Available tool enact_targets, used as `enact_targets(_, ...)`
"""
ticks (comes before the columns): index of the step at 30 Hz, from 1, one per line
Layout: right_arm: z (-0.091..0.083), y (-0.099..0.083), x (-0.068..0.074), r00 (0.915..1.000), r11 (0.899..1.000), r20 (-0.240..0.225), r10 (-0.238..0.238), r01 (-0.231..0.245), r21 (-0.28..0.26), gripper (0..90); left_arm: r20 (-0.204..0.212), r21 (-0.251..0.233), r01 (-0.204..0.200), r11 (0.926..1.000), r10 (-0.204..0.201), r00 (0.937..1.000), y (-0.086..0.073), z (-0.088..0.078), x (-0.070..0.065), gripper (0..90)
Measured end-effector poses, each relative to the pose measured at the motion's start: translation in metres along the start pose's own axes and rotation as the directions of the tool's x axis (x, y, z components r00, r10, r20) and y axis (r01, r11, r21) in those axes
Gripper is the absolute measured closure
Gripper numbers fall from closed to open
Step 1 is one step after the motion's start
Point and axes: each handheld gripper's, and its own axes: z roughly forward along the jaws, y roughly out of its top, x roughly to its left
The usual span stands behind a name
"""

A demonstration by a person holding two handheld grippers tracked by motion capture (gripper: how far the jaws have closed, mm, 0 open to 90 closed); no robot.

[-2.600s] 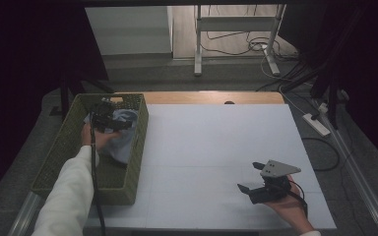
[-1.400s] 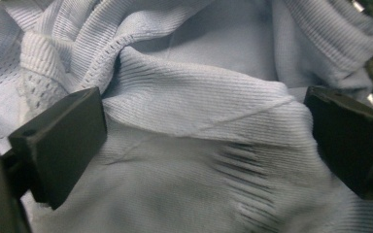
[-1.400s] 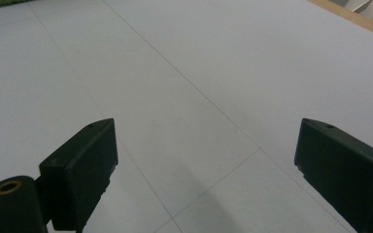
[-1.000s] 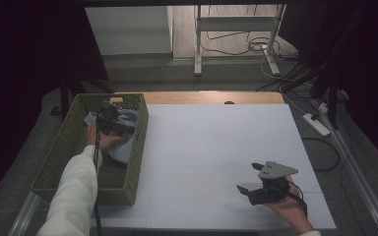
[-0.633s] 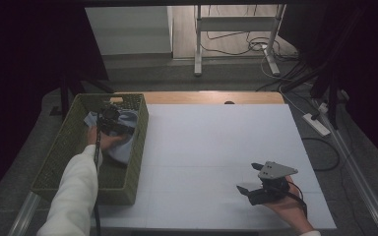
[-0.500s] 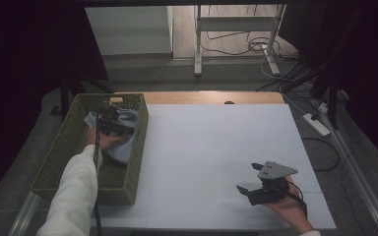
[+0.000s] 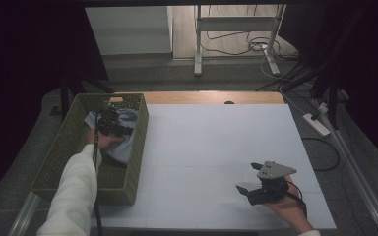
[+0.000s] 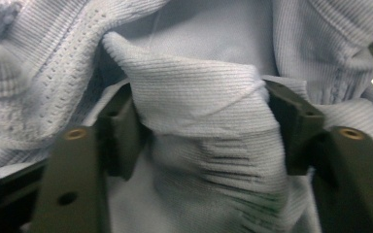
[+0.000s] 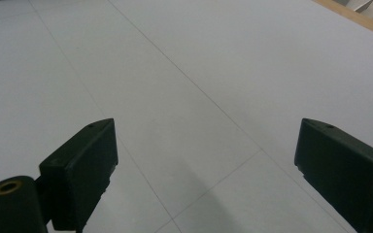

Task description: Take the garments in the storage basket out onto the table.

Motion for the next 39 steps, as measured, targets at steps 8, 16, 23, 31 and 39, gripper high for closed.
enact_targets(8,0.0,0.0,0.0,1.0,1.0,0.002,-0.003,0.003,0.004,8.8,-0.011,0.011,-0.032,0.9994,0.032,0.9994,0.001,-0.002,0.0,58.2)
enact_targets(16,0.0,0.0,0.0,1.0,1.0,0.004,-0.004,0.004,0.003,8.8,-0.056,0.018,-0.067,0.9976,0.068,0.9961,0.005,-0.005,-0.003,68.9)
enact_targets(23,0.0,-0.001,0.0,1.0,1.0,0.006,-0.007,0.007,0.007,8.8,-0.072,-0.006,-0.073,0.9973,0.072,0.9948,0.007,-0.014,-0.003,70.6)
enact_targets(31,0.001,0.0,0.0,0.9999,1.0,0.004,-0.011,0.011,0.009,8.8,-0.083,-0.069,-0.055,0.9961,0.049,0.9953,0.007,-0.033,-0.002,70.9)
enact_targets(39,0.0,0.0,0.0,0.9999,1.0,0.006,-0.009,0.009,0.004,8.8,-0.082,-0.131,-0.049,0.9902,0.038,0.9959,0.005,-0.054,-0.001,70.9)
